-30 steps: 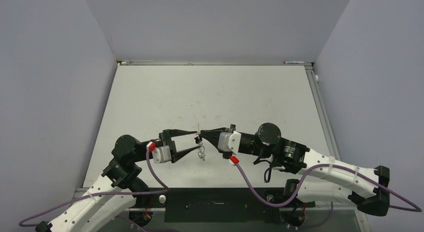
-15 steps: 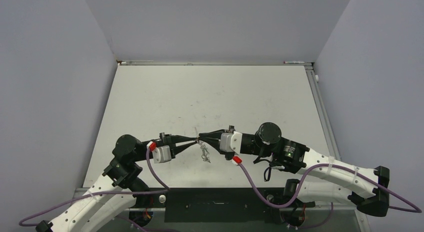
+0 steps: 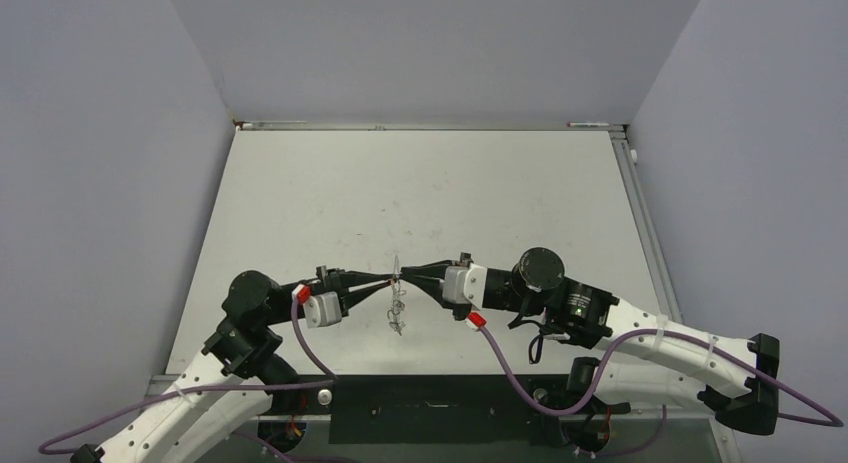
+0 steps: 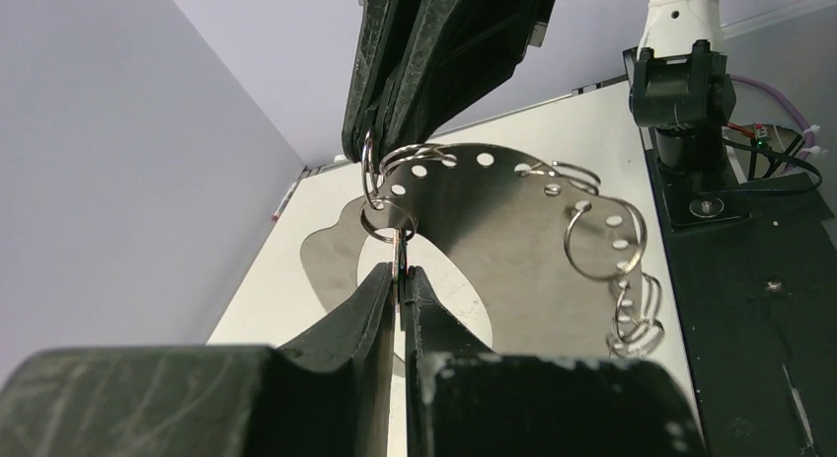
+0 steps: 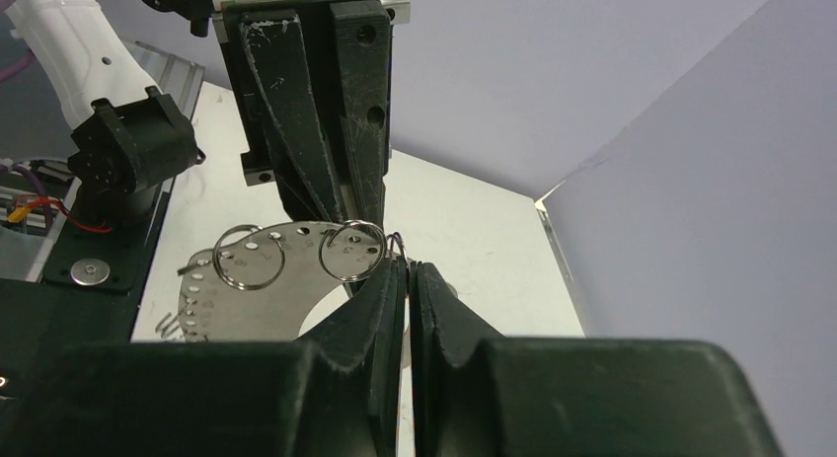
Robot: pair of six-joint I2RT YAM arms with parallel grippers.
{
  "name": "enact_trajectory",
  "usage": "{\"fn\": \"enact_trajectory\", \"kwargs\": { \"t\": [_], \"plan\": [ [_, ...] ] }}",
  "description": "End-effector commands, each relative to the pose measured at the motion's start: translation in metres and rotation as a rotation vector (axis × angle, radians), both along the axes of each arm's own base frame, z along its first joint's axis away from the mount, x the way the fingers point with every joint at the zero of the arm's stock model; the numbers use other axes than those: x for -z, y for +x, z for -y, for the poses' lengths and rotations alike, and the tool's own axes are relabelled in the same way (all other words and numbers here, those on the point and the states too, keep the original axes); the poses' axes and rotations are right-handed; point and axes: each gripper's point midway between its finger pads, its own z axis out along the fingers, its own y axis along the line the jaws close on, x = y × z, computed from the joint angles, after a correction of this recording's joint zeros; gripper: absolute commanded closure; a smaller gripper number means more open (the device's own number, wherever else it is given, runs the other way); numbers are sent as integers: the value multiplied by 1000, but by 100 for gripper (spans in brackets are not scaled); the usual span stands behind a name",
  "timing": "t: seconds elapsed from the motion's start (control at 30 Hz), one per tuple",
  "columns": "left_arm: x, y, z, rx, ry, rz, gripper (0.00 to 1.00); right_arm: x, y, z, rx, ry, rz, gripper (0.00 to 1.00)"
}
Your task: Put the keys on the keyring
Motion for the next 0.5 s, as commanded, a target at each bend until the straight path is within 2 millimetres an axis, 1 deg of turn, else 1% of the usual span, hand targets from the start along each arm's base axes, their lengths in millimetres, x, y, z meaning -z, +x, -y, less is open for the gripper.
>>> {"fn": "enact_trajectory", "kwargs": {
  "t": [0.0,0.23,0.47],
  "plan": [
    [-23,-2,-6,-18,-54,73,100,-16,6,6,32,57,19,95],
    [-27,1,-11,-53,-73,92,100,-12,8,7,43,45,10,95],
    [-23,2,-8,-41,-52,80,100,-11,8,4,35,38,1,95]
  ]
}}
